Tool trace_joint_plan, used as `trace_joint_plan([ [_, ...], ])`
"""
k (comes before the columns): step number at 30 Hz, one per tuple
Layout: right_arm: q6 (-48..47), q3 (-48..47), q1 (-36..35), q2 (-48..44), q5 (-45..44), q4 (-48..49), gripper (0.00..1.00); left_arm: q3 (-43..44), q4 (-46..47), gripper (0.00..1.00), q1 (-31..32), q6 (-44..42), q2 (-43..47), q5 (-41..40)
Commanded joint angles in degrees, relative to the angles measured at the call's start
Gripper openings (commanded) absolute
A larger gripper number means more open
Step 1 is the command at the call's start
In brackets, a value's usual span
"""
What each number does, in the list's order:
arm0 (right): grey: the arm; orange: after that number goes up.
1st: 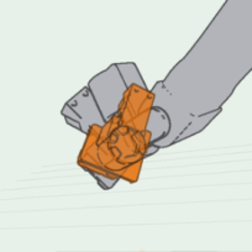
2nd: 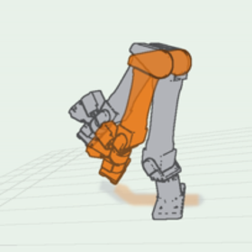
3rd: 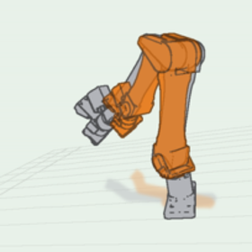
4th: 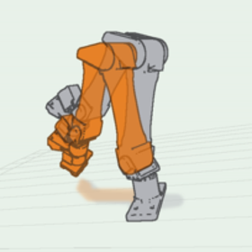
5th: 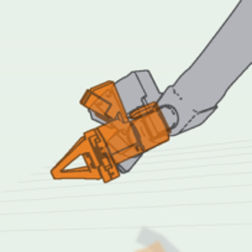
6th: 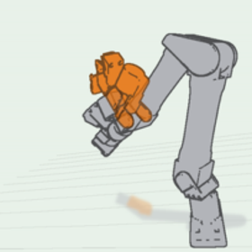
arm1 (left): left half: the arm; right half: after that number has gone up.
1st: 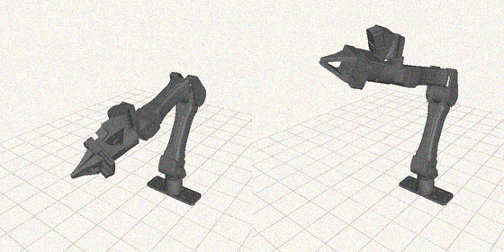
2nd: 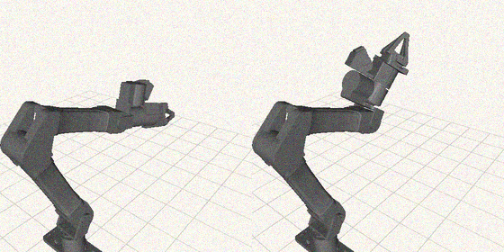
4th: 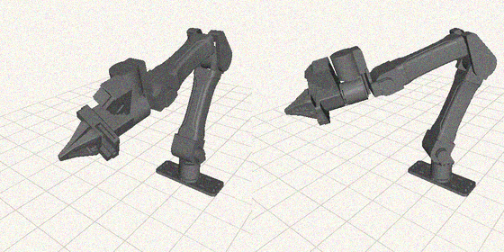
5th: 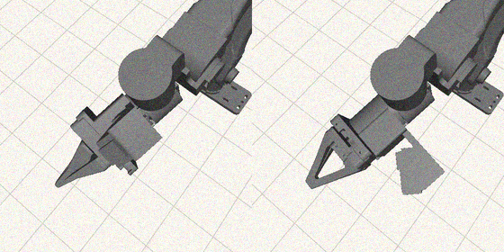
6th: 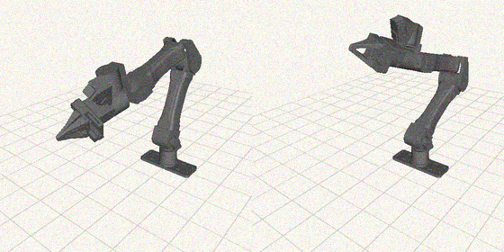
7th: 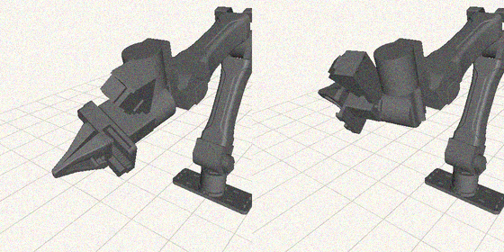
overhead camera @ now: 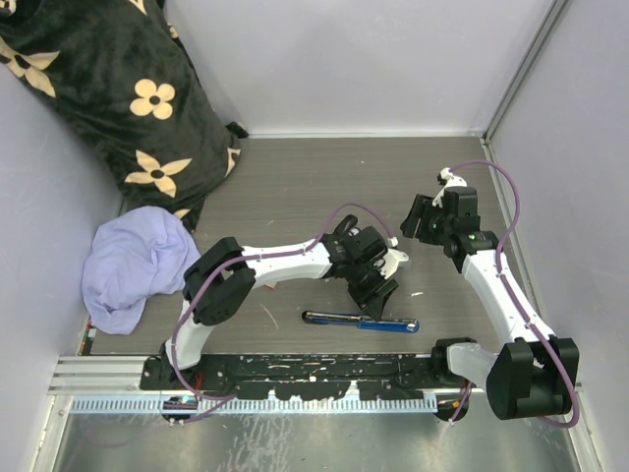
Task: Load the staples into the stapler
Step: Adjust the stapler at the center of the board.
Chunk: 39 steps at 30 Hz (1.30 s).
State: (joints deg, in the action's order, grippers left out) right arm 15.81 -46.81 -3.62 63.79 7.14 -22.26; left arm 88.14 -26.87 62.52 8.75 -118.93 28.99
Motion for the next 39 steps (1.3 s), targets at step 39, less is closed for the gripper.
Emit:
trace_joint_plan([
  [39,-0.21,-0.06,0.19,-0.17,0.42,2.67,0.64,3.75,-3.0,0.51,3.12,-2.07,1.8,0.99],
])
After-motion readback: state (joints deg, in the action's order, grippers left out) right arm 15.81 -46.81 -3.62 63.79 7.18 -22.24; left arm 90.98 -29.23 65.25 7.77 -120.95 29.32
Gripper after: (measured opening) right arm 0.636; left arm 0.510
